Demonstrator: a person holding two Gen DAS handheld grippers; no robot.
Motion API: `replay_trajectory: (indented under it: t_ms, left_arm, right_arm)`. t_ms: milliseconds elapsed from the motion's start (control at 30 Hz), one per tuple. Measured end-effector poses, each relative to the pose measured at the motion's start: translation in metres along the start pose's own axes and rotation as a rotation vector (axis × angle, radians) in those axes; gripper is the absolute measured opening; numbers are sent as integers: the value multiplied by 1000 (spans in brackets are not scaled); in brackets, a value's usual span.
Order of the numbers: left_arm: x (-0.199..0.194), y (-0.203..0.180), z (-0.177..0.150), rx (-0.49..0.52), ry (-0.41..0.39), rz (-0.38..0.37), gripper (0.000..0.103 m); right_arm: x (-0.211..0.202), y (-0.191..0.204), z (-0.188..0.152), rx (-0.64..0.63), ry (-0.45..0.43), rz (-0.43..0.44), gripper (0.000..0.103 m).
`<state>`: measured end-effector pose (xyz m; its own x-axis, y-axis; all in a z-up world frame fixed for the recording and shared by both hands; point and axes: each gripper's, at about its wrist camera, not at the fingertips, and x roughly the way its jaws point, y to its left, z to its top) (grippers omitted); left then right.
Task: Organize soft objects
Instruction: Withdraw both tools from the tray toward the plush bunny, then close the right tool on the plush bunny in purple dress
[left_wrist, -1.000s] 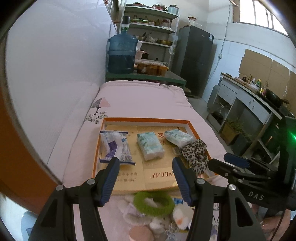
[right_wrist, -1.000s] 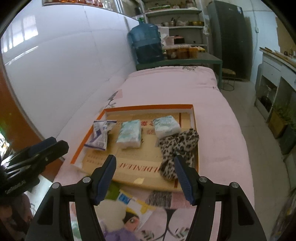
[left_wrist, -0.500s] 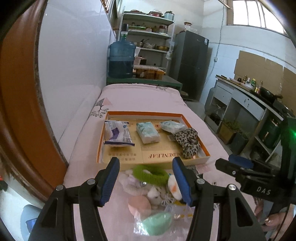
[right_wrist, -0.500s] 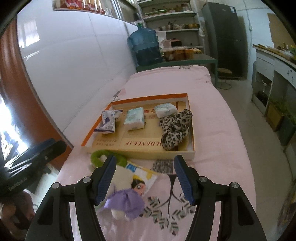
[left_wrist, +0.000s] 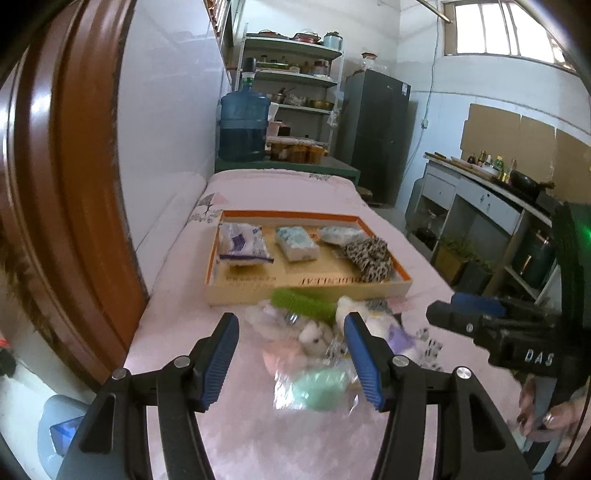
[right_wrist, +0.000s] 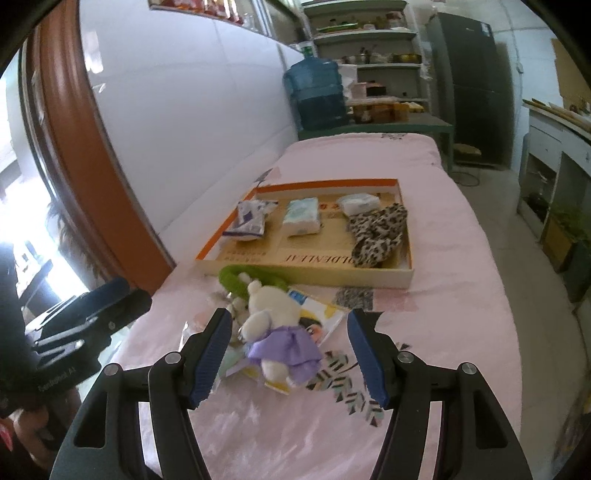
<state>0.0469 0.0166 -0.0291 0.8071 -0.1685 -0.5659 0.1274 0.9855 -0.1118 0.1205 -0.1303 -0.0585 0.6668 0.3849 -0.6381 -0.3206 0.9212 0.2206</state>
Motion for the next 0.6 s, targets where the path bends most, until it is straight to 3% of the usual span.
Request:
replay_trajectory:
  t_ms: [300, 400, 600]
  left_arm:
    - [7, 6, -29, -2, 42, -53, 59]
    - [13, 5, -36, -5, 65, -76, 59]
    - [28, 6, -43, -13, 102, -114, 59]
  right_arm:
    - [26, 2, -9, -7, 62, 11, 67]
    - [33, 1, -10, 3, 78, 21, 74]
    - [47, -1, -10, 17, 105, 35, 75]
